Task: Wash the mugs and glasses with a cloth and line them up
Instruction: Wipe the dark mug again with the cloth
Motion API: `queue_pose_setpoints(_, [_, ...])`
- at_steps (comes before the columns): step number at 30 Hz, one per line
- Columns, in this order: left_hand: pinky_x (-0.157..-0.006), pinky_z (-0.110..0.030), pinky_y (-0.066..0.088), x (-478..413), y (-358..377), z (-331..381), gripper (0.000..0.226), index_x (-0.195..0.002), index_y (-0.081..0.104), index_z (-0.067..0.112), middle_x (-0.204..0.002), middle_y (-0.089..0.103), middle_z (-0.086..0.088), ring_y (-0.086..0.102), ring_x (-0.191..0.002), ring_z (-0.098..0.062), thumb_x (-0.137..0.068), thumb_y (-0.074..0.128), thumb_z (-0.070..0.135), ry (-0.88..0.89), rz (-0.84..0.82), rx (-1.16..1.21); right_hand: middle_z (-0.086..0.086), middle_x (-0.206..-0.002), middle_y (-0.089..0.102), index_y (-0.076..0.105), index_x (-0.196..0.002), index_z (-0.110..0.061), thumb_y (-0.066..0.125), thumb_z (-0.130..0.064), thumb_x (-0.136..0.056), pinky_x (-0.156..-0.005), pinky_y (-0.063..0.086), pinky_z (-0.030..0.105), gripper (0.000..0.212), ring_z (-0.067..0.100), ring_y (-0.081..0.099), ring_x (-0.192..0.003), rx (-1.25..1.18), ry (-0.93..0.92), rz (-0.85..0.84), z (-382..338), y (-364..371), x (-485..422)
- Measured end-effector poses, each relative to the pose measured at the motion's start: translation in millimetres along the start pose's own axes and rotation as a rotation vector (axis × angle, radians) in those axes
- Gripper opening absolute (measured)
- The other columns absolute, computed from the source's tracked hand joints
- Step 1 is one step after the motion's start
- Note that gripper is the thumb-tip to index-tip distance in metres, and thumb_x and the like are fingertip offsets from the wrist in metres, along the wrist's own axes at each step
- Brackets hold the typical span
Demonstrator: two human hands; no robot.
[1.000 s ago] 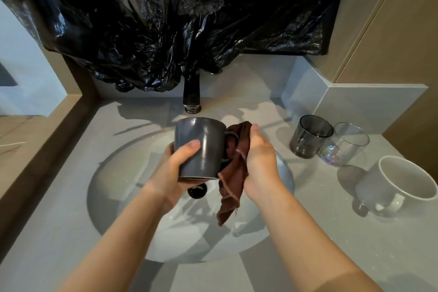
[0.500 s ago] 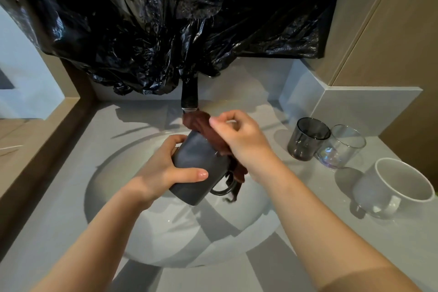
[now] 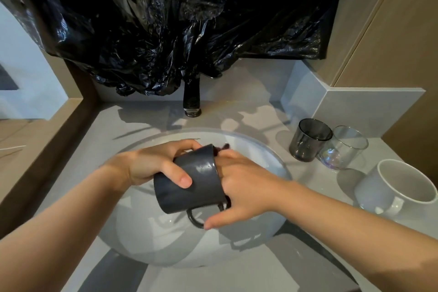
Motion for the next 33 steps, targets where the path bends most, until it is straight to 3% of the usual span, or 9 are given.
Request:
queue_pose_setpoints(3, [-0.082,-0.043,0.048,-4.5,6.6,-0.3,0.086,-0.12,0.05,0.004,-0.11,0.062,-0.021,0.062,-0.097,-0.033,-0.043,0.08,0.027,-0.051,-0.092,-0.007,0.001,-0.121,0.056,0.05,-0.127,-0.015,0.075,-0.029,-0.077,-0.094,0.045,0.031,0.058,0.016,0.051,-0.11,-0.375,0.142,0.016,0.3,0.5,0.2])
queue_pose_setpoints(6, [-0.076,-0.034,0.053,-7.9,-1.6,4.9,0.095,-0.119,0.057,0.005,-0.105,0.067,-0.015,0.066,-0.091,-0.027,-0.038,0.09,0.042,-0.002,-0.029,0.145,-0.003,-0.114,0.055,0.055,-0.126,-0.017,0.072,-0.024,-0.083,-0.091,0.046,0.027,0.047,0.013,0.053,-0.105,-0.468,0.327,-0.052,14.8,2.4,3.9])
queue_pose_setpoints(9, [-0.073,-0.034,0.056,-8.9,-17.5,-10.1,0.072,-0.1,0.074,0.018,-0.1,0.071,-0.01,0.069,-0.084,-0.022,-0.04,0.087,0.056,0.007,0.182,0.516,0.002,-0.113,0.061,0.062,-0.119,-0.017,0.069,-0.029,-0.084,-0.09,0.046,0.032,0.038,0.019,0.055,-0.104,-0.373,0.391,0.033,29.5,-8.1,2.5])
queue_pose_setpoints(12, [-0.075,-0.045,0.053,-10.3,2.5,-30.3,0.054,-0.096,0.074,0.018,-0.1,0.07,-0.013,0.067,-0.086,-0.029,-0.068,0.058,0.061,-0.099,0.253,0.732,0.005,-0.103,0.066,0.065,-0.107,-0.011,0.062,-0.042,-0.082,-0.084,0.048,0.037,0.039,0.02,0.057,-0.097,-0.253,0.412,0.113,38.0,-9.3,-0.2])
queue_pose_setpoints(16, [-0.086,-0.043,0.044,-13.4,6.5,-43.9,0.055,-0.112,0.066,0.014,-0.103,0.065,-0.014,0.06,-0.095,-0.029,-0.075,0.055,0.054,-0.127,0.323,0.822,0.004,-0.123,0.052,0.055,-0.124,-0.018,0.043,-0.063,-0.081,-0.096,0.04,0.035,0.063,0.02,0.046,-0.111,-0.192,0.336,0.042,27.9,1.2,-5.9])
queue_pose_setpoints(18, [-0.087,-0.044,0.043,-11.0,6.1,-49.5,0.06,-0.119,0.061,0.013,-0.104,0.062,-0.016,0.057,-0.097,-0.031,-0.075,0.057,0.053,-0.169,0.299,0.841,0.003,-0.109,0.052,0.061,-0.11,-0.014,0.034,-0.073,-0.075,-0.095,0.039,0.037,0.074,0.021,0.043,-0.1,0.087,0.18,-0.003,14.3,-2.6,-7.5])
queue_pose_setpoints(23, [-0.071,-0.039,0.05,-6.4,8.7,-56.4,0.07,-0.122,0.057,0.011,-0.098,0.06,-0.016,0.058,-0.084,-0.029,-0.067,0.066,0.053,-0.239,0.287,0.828,0.004,-0.116,0.059,0.064,-0.106,-0.009,0.059,-0.067,-0.073,-0.101,0.028,0.027,0.067,0.022,0.046,-0.111,0.341,0.0,-0.195,11.2,18.2,-6.0])
queue_pose_setpoints(27, [-0.065,-0.035,0.051,-5.3,-3.4,-48.6,0.065,-0.116,0.06,0.012,-0.087,0.065,-0.011,0.062,-0.077,-0.025,-0.065,0.064,0.052,-0.137,0.486,0.767,0.002,-0.132,0.052,0.051,-0.133,-0.015,0.077,-0.046,-0.071,-0.097,0.029,0.017,0.074,0.017,0.043,-0.121,0.041,0.154,-0.085,26.1,10.6,-5.6])
queue_pose_setpoints(33, [-0.071,-0.037,0.051,-5.7,-10.9,-30.7,0.059,-0.108,0.065,0.01,-0.092,0.071,-0.012,0.066,-0.085,-0.027,-0.065,0.059,0.049,0.035,0.647,0.649,-0.012,-0.096,0.067,0.059,-0.103,-0.023,0.076,-0.006,-0.064,-0.084,0.052,0.018,0.046,0.005,0.065,-0.092,-1.121,0.44,0.044,29.4,10.0,4.1])
Point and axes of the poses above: each hand's wrist, its own x-axis away from the middle knuckle, its own y-axis out of the palm, z = x × y, the point moved 10 cm from there along -x, towards the middle knuckle
